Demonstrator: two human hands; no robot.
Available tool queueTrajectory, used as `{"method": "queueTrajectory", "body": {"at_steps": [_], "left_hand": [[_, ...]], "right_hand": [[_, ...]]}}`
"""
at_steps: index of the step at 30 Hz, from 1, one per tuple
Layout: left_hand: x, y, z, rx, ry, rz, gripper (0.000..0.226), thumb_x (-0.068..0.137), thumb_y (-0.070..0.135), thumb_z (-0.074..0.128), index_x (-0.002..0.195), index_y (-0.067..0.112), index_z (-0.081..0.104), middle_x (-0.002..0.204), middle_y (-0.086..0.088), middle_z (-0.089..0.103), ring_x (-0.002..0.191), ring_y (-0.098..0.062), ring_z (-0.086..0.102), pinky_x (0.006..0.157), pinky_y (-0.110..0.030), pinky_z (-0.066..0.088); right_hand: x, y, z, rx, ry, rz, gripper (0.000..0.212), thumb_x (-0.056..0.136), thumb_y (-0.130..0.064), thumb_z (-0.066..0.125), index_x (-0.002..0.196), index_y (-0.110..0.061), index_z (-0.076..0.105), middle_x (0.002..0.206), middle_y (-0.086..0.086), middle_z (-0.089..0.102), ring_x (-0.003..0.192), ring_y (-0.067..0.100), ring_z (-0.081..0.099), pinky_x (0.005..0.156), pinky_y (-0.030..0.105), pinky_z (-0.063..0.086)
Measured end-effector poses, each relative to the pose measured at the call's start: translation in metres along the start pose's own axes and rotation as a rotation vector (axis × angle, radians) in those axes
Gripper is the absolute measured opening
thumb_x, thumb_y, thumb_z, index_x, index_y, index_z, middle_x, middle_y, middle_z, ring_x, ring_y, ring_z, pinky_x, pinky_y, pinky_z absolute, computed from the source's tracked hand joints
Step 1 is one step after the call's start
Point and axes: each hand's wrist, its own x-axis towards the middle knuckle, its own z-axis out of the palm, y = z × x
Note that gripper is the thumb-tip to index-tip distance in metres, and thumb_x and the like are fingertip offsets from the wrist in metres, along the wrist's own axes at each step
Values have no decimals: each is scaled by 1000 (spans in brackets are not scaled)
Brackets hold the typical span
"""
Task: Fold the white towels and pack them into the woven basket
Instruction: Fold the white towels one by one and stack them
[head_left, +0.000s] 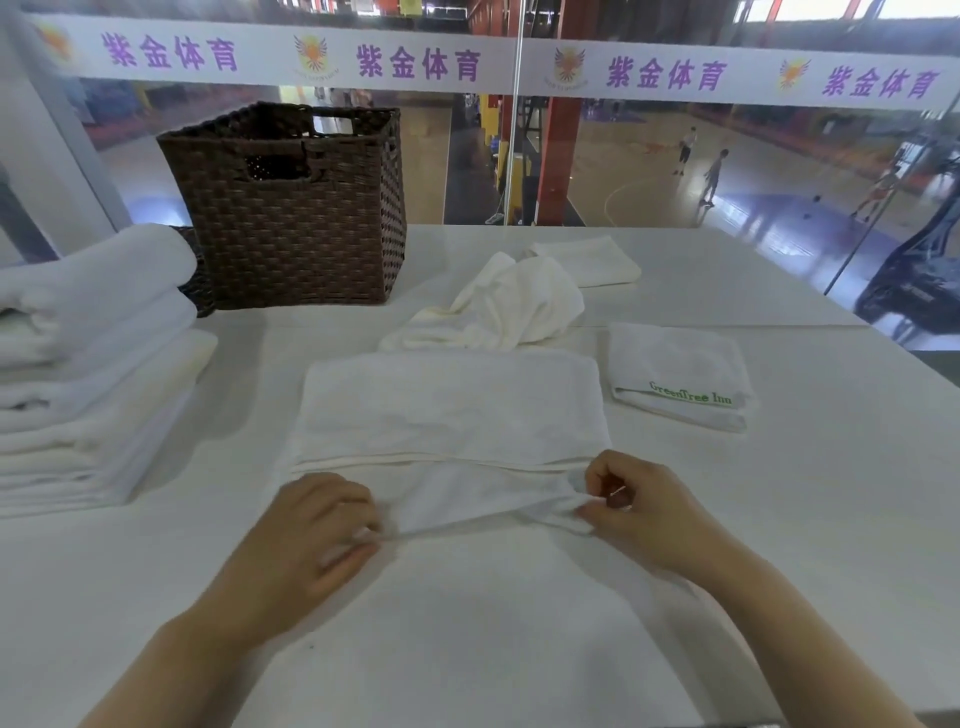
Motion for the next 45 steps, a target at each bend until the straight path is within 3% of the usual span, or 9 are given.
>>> {"method": "queueTrajectory", "body": {"at_steps": [4,10,17,24,28,32,37,41,45], "left_hand": [[6,6,15,116,-132,25,26,97,47,43,103,34,65,128,6,54,116,-17,48,101,-20,27],[19,9,20,299,-140,-24,33,87,45,49,112,32,66,137,-1,53,121,-27,48,99,-35,33],[14,3,7,363,-135,45,18,86,39,57,96,29,67,134,-3,56,116,-30,53,93,-38,40],[-1,-20,-9,450,-162,62,25,89,32,45,84,26,69,126,0,60,110,-25,56,84,-31,39],[-11,-24,-19,385,-138,49,20,84,27,47,82,20,65,118,-1,64,102,-22,59,80,-29,42],[-29,-29,-31,262,-194,27,21,83,29,48,90,24,66,119,7,64,97,-12,61,72,-23,49],[-52,-35,-37,94,-273,-82,29,96,46,39,107,33,63,129,30,53,111,5,55,83,-9,44],[-65,-38,-47,35,-252,-183,41,91,47,47,129,35,56,131,29,54,117,5,55,94,-9,40],[-65,-40,-61,-25,-186,-147,39,97,55,41,98,33,73,113,22,68,108,1,63,87,-21,49]], "right_hand": [[8,-24,1,96,167,29,27,74,-4,65,68,-25,49,54,-8,46,50,10,45,53,34,44],[12,-43,7,185,368,81,22,77,-4,59,72,-20,45,53,-8,42,52,29,53,52,40,47],[12,-45,5,272,306,209,12,82,-1,55,79,-7,45,62,5,45,45,18,57,49,39,52],[14,-42,-2,183,280,211,13,82,-3,56,83,-14,49,53,-5,45,46,19,59,54,37,51],[10,-42,-5,-66,242,162,20,82,-9,56,86,-28,50,53,-4,48,62,25,63,61,35,49],[-3,-40,-9,-346,-14,77,26,83,-17,59,97,-36,48,76,-11,52,69,5,52,57,24,39],[-14,-15,5,-379,-363,-211,41,78,-10,57,103,-42,50,109,-25,44,108,-8,42,92,21,38],[-18,-7,-1,-394,-440,-152,10,86,-56,62,92,-48,62,119,-34,46,115,-17,38,99,11,30],[-13,-8,-11,-446,-221,-14,36,88,-60,52,70,-31,65,88,-17,64,84,1,59,79,22,47]]}}
